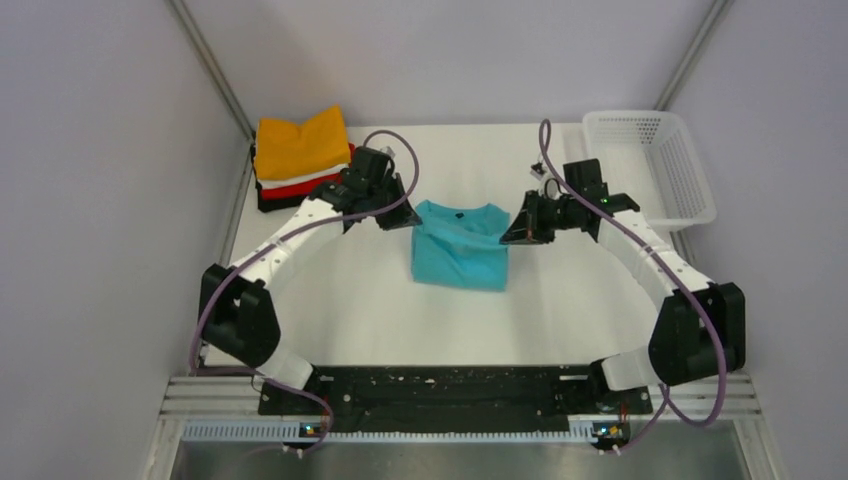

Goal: Fold and stack the t-shirts
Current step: Fold the long partially folded tshirt into a neat square

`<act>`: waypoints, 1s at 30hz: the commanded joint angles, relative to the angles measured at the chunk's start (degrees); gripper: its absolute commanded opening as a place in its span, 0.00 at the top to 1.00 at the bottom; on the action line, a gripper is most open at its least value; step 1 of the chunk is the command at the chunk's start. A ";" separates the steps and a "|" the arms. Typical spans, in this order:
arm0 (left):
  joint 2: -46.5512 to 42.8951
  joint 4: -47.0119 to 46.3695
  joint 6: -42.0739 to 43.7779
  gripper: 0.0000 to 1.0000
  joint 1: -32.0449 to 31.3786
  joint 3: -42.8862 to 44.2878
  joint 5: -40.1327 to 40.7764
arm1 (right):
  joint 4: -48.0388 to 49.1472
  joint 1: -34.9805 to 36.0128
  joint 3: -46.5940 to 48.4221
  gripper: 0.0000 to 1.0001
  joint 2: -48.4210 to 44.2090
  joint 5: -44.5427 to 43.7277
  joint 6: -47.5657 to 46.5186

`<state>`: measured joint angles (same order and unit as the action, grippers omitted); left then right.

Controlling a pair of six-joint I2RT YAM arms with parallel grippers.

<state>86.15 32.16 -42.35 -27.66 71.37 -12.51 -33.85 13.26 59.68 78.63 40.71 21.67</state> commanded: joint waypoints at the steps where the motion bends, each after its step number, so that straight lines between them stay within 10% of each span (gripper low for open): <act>1: 5.70 -1.75 3.51 1.00 2.79 8.89 -0.51 | 5.08 -2.59 5.88 1.00 5.40 0.82 -0.01; 22: 33.96 3.63 9.93 0.97 7.41 35.84 -1.95 | 11.45 -8.69 18.65 1.00 28.91 -2.02 1.64; 25: 39.16 4.83 10.08 0.79 8.18 41.86 -0.38 | 11.26 -8.77 23.07 1.00 32.66 -10.44 2.12; 30: 43.23 10.83 9.83 0.03 9.83 56.41 1.15 | 4.52 -9.00 34.87 0.41 35.49 -18.49 2.47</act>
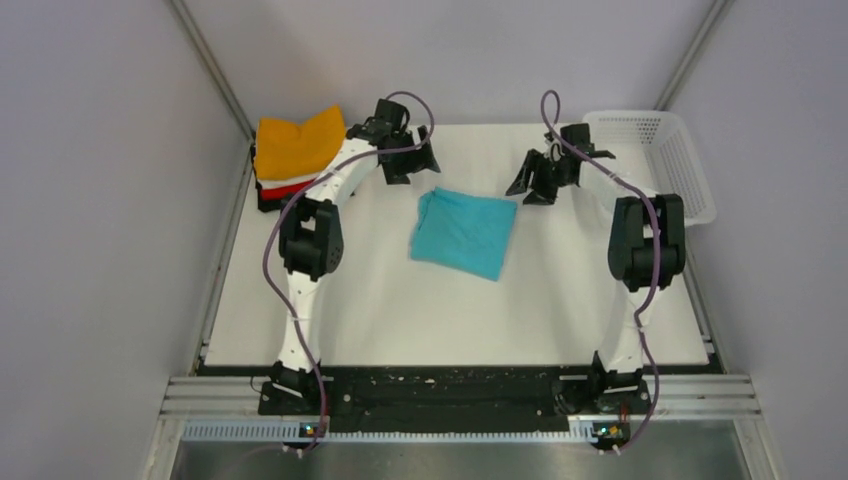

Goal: Fold and stack the t-shirts
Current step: Fold the long partially folded tshirt into a neat square, then put the neatly folded tshirt into the corner of the board with the left arm

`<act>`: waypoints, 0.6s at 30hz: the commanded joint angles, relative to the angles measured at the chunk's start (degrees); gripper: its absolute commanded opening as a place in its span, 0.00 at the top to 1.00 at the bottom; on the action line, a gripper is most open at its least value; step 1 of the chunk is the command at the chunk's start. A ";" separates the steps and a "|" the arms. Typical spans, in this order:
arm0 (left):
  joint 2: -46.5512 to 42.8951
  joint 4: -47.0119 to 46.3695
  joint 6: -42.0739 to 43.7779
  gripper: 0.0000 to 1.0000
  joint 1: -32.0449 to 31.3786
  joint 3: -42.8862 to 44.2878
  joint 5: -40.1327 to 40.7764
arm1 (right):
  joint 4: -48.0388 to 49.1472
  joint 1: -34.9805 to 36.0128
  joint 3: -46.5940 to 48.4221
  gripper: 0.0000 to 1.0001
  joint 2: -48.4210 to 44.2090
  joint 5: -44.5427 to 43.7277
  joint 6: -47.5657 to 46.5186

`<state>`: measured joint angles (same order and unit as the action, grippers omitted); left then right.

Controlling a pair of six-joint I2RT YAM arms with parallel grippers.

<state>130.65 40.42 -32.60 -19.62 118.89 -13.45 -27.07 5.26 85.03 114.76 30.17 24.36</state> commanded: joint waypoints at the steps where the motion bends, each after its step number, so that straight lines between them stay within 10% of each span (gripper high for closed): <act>1: -2.71 1.64 0.16 0.02 1.78 8.06 1.91 | -2.60 -0.97 10.32 0.24 -1.66 -8.69 -0.16; 3: -6.38 -1.46 0.61 0.01 1.80 3.16 0.72 | -2.54 -0.96 9.27 0.02 -4.54 -10.72 0.15; 10: -13.90 -5.00 5.77 0.01 1.57 -16.29 -3.35 | 1.36 -0.90 -7.78 0.01 -18.54 -12.73 -1.28; 18: -8.57 -1.97 9.54 0.01 0.34 -18.48 -7.64 | 2.15 -0.96 -21.41 0.01 -33.04 -12.85 -3.23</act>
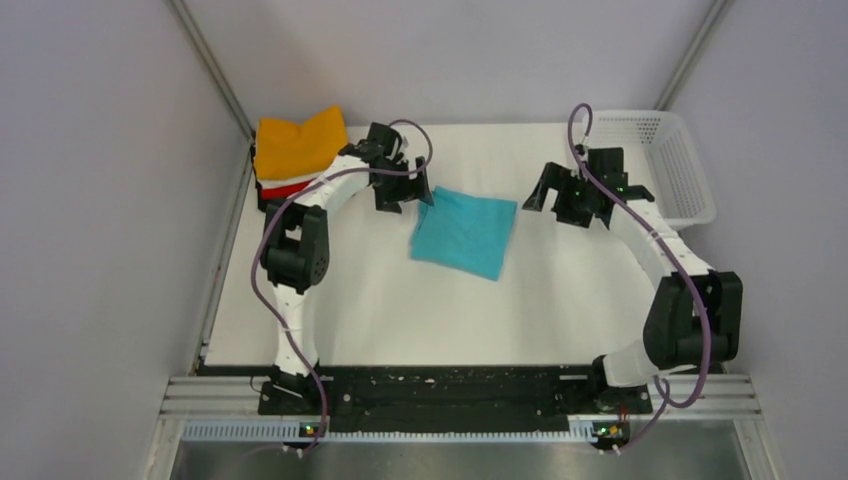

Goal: Fold and stack the t-shirts
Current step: Put the neatly folded tshirt into the corner of the board with the left arm

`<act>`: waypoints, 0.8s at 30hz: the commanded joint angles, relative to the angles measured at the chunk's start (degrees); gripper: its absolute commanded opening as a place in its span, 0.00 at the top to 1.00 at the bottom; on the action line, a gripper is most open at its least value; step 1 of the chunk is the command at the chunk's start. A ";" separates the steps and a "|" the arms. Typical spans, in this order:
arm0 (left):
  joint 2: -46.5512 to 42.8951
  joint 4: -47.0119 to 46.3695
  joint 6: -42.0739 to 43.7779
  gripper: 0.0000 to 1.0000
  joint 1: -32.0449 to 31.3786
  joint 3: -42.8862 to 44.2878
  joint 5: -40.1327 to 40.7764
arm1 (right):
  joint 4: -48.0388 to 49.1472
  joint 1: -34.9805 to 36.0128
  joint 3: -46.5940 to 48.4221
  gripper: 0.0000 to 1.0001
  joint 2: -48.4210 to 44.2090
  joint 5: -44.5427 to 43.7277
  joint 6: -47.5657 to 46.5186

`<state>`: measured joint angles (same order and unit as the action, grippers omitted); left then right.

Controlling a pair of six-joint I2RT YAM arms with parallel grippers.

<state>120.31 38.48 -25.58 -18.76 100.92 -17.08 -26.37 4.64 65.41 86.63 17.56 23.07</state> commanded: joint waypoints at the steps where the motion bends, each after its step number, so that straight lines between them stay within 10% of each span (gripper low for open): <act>1: 1.94 -1.35 2.09 0.01 -0.53 -1.36 -4.66 | 0.93 -0.32 -2.12 0.01 -5.45 -0.17 -2.05; 15: 11.03 -0.24 -1.74 0.07 -6.03 3.68 3.26 | -2.74 -0.39 -5.59 0.01 -12.98 -4.03 -3.40; 20: 13.31 3.30 -2.36 0.30 -9.03 6.34 11.84 | -2.78 -0.36 -6.14 0.01 -14.02 -4.33 -3.61; 24: 15.13 6.73 -3.15 0.67 -11.00 9.12 19.65 | -2.75 -0.41 -6.34 0.01 -14.38 -4.40 -3.69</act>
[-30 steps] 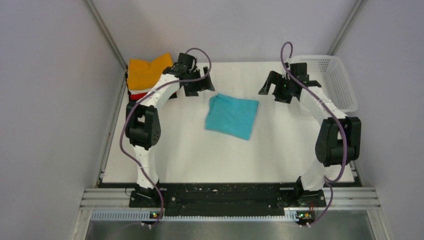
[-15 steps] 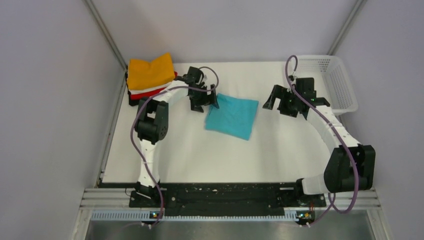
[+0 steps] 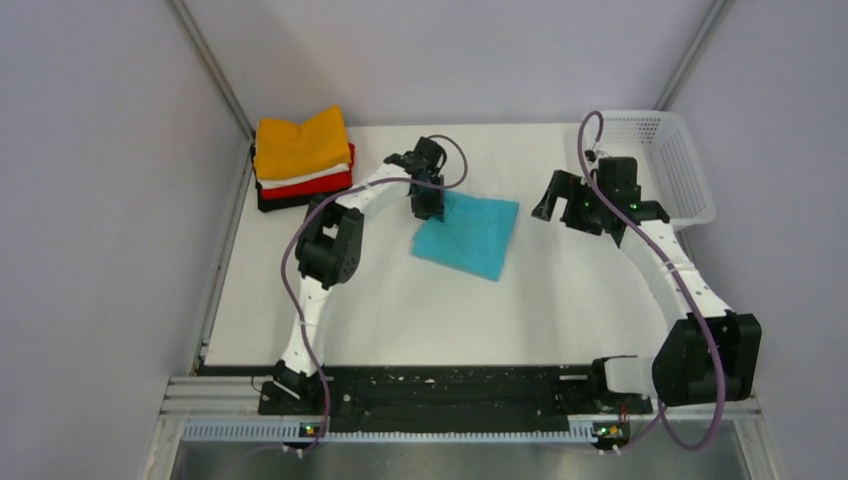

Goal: Fold and stack the t-shirts
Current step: Put the neatly folded tshirt into the corner of the board with the left arm

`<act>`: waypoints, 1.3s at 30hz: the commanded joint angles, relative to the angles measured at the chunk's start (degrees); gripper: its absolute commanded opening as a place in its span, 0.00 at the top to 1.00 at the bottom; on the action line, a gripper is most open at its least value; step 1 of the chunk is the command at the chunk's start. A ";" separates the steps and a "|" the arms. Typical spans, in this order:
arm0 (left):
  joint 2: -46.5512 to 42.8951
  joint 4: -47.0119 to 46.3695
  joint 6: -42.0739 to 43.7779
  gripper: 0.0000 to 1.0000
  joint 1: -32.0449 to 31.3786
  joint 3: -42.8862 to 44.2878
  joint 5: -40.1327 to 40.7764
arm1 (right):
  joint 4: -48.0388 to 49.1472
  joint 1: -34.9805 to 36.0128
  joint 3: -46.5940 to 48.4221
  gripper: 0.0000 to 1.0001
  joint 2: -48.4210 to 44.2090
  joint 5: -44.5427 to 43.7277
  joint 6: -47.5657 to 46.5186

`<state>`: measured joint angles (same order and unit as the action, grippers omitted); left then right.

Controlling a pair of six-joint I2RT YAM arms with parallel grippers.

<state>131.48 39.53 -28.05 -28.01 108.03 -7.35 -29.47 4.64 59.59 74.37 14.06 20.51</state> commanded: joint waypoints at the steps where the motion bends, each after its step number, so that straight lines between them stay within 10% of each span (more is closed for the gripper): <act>1: 4.31 6.48 -0.64 0.80 -2.17 2.77 11.81 | 0.30 -0.42 -0.61 0.01 -2.25 -0.88 -1.19; 3: 4.61 7.64 0.10 1.00 -2.95 3.70 15.10 | 0.47 -0.37 -0.75 0.01 -2.51 -1.33 -1.32; 23: -4.76 6.24 16.46 1.00 4.08 16.18 37.73 | 0.57 -0.37 -0.70 0.01 -3.91 -5.62 -1.64; 39: -7.13 -6.75 24.75 1.00 9.61 23.05 38.28 | 0.67 -0.43 -1.16 0.01 -4.68 -10.52 -1.55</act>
<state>129.03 41.17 -5.80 -20.58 127.92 29.17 -29.91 4.64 58.48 71.72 5.91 19.51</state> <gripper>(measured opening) 0.048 0.986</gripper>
